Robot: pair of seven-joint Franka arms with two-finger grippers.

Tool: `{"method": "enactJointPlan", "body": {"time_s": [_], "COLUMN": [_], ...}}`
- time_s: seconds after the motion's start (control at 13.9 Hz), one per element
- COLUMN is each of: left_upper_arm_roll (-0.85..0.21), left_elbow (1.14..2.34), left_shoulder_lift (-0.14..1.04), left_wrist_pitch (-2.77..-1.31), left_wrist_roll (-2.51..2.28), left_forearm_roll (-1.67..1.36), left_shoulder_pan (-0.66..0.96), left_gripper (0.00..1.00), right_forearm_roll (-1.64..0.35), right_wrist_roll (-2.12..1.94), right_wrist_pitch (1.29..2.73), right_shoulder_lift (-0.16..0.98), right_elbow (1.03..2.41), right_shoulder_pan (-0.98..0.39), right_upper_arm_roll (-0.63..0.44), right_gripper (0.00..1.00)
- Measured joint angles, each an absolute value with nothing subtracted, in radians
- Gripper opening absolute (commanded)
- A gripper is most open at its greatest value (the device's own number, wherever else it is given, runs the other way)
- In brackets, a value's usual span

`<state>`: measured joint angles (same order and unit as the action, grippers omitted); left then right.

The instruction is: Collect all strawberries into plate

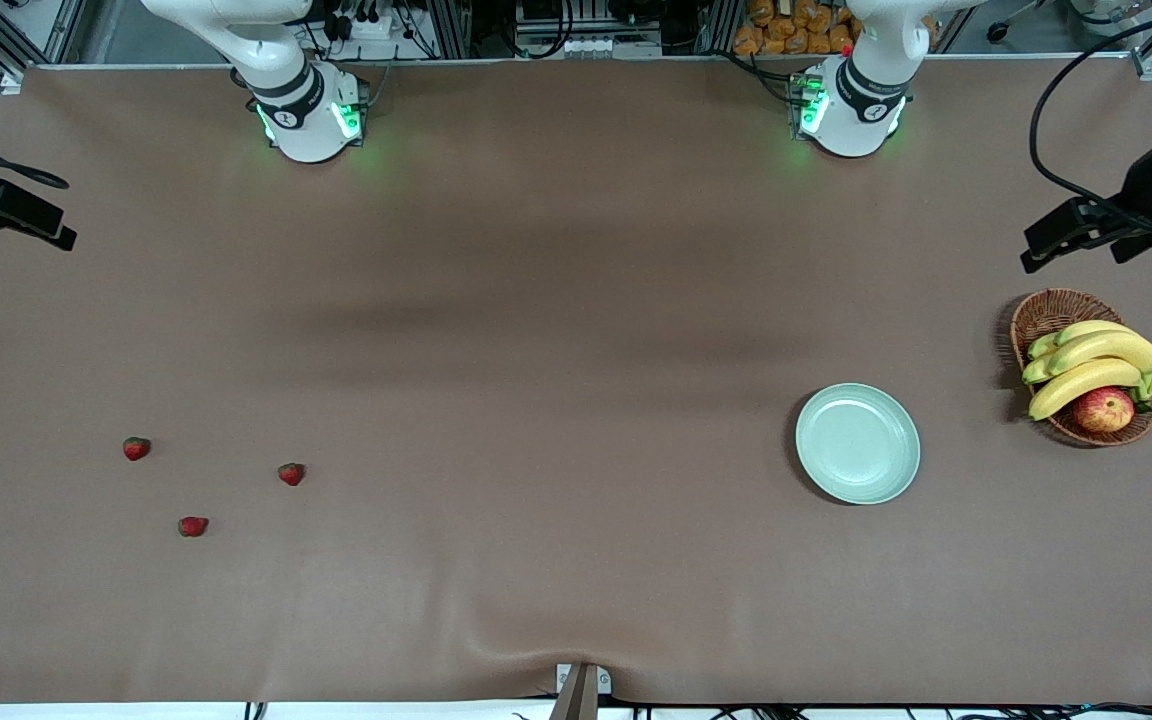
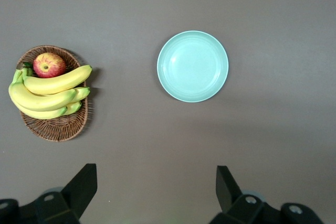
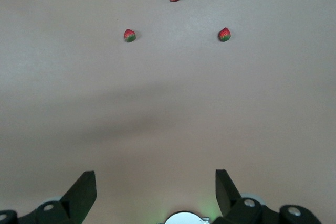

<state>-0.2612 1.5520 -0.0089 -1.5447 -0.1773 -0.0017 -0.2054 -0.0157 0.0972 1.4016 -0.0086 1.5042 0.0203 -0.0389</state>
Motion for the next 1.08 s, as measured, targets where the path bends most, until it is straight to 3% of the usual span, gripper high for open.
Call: {"method": "enactJointPlan", "body": {"time_s": [0.29,0.72,1.08], "left_upper_arm_roll": [-0.263,-0.262,-0.269], "left_elbow": [1.549,1.545,1.545], "left_shoulder_lift": [-0.01,-0.01,-0.009], "left_wrist_pitch": [-1.54,-1.536,-1.536], "left_wrist_roll": [-0.177,-0.177,-0.177], "left_forearm_roll": [-0.002,-0.002,-0.002], "left_shoulder_pan": [-0.208,-0.236,-0.239], "left_gripper": [1.0,1.0,1.0], "right_forearm_roll": [-0.02,-0.025,-0.025], "right_wrist_roll": [0.097,0.097,0.091], "right_wrist_pitch": [1.41,1.502,1.701], "right_shoulder_lift": [0.029,0.24,0.421], "right_elbow": [1.514,1.52,1.565], "right_shoulder_pan": [-0.027,-0.097,-0.106], "right_upper_arm_roll": [-0.036,-0.032,-0.032], "right_gripper": [1.0,1.0,1.0]}}
